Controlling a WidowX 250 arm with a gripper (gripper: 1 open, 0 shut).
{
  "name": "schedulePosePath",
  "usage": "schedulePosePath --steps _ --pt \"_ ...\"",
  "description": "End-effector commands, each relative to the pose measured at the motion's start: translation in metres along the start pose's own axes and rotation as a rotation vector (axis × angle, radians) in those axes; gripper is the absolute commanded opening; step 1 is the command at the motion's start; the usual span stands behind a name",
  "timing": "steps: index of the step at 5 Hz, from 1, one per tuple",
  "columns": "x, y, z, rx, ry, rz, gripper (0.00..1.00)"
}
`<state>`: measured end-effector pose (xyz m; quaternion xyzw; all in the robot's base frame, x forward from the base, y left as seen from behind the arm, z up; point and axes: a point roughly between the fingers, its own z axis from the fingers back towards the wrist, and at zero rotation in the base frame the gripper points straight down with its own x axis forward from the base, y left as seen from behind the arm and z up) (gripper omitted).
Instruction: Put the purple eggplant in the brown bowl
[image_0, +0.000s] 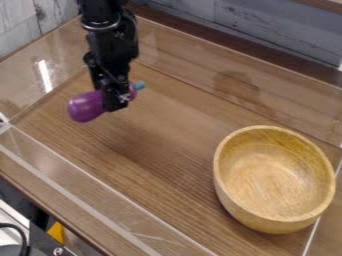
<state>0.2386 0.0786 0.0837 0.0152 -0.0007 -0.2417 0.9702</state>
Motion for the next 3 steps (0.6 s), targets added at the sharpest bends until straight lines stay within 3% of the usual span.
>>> schedulePosePath --steps 1,3 --pt "0.0114 -0.0049 0.0136 0.043 -0.037 0.049 0.00" --pt "0.0159 -0.0062 0.0042 0.058 -0.021 0.071 0.00"
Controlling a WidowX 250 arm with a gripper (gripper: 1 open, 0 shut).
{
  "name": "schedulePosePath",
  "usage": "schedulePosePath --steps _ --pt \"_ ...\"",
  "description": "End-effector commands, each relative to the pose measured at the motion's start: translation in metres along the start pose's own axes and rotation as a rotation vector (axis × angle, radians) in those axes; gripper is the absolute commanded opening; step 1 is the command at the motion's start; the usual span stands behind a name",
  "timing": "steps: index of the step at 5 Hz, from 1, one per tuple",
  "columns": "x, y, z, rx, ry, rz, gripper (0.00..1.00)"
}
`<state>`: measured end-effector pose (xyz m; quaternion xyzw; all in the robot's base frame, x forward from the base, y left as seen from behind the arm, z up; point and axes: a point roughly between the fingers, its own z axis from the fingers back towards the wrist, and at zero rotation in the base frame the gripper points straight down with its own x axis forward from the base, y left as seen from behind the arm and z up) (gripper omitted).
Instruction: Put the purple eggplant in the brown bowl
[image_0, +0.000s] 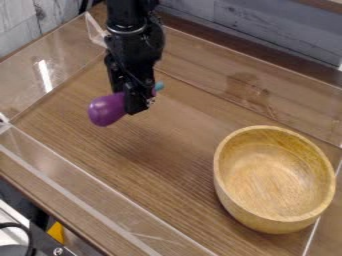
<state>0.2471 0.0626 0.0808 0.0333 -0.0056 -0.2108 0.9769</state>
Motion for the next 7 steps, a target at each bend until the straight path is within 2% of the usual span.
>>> schedulePosePath --steps 1,3,4,5,7 --pt "-0.004 0.011 0.001 0.021 -0.017 0.027 0.00" --pt "-0.011 0.023 0.004 0.031 -0.024 0.088 0.00" --pt "-0.010 0.022 0.006 0.032 -0.031 0.095 0.00" --pt "0.004 -0.004 0.014 -0.002 -0.049 0.072 0.00" --pt "0.042 -0.066 0.029 -0.051 -0.084 0.028 0.00"
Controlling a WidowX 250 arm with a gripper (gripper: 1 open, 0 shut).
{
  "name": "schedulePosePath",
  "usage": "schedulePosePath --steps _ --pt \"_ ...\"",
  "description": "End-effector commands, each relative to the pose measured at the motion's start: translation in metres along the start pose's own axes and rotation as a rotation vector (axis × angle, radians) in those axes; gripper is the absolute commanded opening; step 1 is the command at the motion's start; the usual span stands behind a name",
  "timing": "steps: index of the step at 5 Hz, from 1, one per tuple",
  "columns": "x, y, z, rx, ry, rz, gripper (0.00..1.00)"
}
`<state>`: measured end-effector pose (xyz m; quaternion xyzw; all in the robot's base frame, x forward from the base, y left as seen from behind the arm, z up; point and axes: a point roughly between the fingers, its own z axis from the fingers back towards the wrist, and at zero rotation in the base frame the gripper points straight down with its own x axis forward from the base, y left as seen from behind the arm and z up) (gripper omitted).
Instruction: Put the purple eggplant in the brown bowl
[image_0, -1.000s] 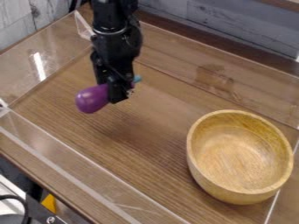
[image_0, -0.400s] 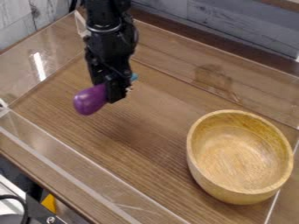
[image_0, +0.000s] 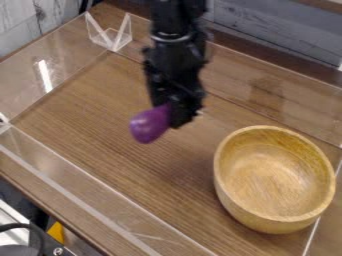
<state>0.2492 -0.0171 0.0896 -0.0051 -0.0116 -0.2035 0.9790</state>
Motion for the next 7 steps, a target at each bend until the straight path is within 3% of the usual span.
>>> schedulePosePath --steps 1,2,4,7 --pt "0.025 -0.026 0.015 0.004 -0.066 -0.017 0.00" --pt "0.036 -0.050 0.013 -0.016 -0.071 -0.064 0.00" --pt "0.044 -0.073 0.003 -0.029 -0.082 -0.146 0.00" --pt "0.052 -0.084 -0.018 -0.020 -0.101 -0.188 0.00"
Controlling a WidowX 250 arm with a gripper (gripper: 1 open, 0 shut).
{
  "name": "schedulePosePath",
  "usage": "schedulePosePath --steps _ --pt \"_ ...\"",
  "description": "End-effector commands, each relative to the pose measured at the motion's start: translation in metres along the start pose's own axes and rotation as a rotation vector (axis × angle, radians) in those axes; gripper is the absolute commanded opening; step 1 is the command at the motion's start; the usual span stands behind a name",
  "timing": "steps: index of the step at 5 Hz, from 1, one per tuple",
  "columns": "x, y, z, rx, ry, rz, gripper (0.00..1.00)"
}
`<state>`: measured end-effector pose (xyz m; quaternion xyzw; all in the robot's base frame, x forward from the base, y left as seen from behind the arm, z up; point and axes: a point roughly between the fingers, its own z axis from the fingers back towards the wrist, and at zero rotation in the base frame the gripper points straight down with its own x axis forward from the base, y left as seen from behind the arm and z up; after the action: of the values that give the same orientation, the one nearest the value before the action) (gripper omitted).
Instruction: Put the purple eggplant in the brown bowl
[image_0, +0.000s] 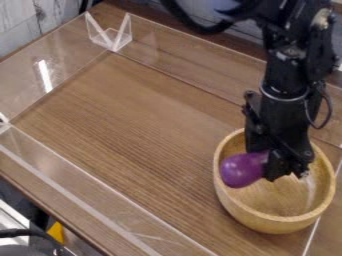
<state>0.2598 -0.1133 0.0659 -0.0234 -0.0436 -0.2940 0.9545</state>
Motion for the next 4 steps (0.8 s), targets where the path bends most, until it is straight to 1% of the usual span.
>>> schedulePosePath --steps 1,4 --pt "0.004 0.000 0.010 0.009 -0.038 -0.005 0.00" --pt "0.003 -0.002 0.022 0.011 -0.065 -0.009 0.00"
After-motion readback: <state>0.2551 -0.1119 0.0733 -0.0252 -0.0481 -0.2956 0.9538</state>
